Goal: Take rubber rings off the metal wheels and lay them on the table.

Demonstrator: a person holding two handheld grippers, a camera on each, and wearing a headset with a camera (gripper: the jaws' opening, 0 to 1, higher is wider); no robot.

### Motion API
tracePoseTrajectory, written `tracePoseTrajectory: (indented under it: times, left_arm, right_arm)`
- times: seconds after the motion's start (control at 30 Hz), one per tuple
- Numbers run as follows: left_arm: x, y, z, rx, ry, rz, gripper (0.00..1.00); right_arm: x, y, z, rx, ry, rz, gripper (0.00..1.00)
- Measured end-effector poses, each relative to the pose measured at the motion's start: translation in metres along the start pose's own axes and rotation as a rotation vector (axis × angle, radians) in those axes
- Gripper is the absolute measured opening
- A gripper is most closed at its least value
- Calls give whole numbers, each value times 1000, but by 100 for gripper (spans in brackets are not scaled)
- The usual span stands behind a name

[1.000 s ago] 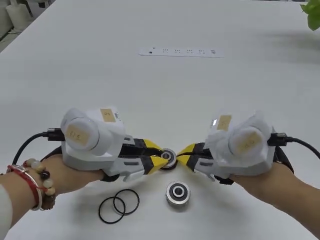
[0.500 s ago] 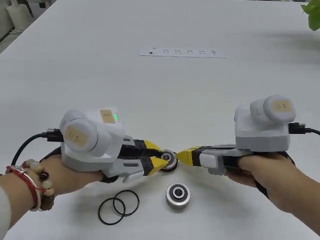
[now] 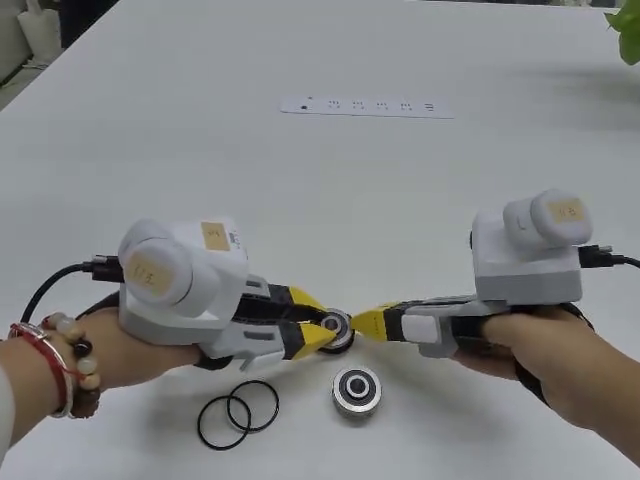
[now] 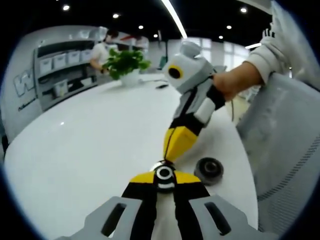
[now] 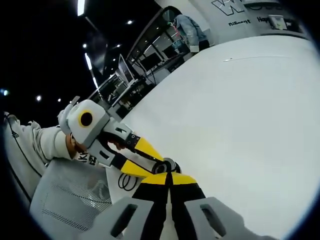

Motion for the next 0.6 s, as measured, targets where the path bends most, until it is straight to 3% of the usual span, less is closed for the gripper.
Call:
tracePoseTrajectory:
  times: [0.6]
  left_arm:
    - [1, -2, 1, -16, 10, 20, 12]
  right_arm:
    - [-1, 4, -1, 16, 18, -28, 0]
Point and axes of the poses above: the centre of the closed fingertips' face, and the gripper's own axes: x roughly backward along the fingers, y roughly to its left, z roughly out of its underside, the point moved 6 cm from there along x, roughly backward along the fingers, and after that the axes turned 10 degrees about y, right-handed, at the moved point
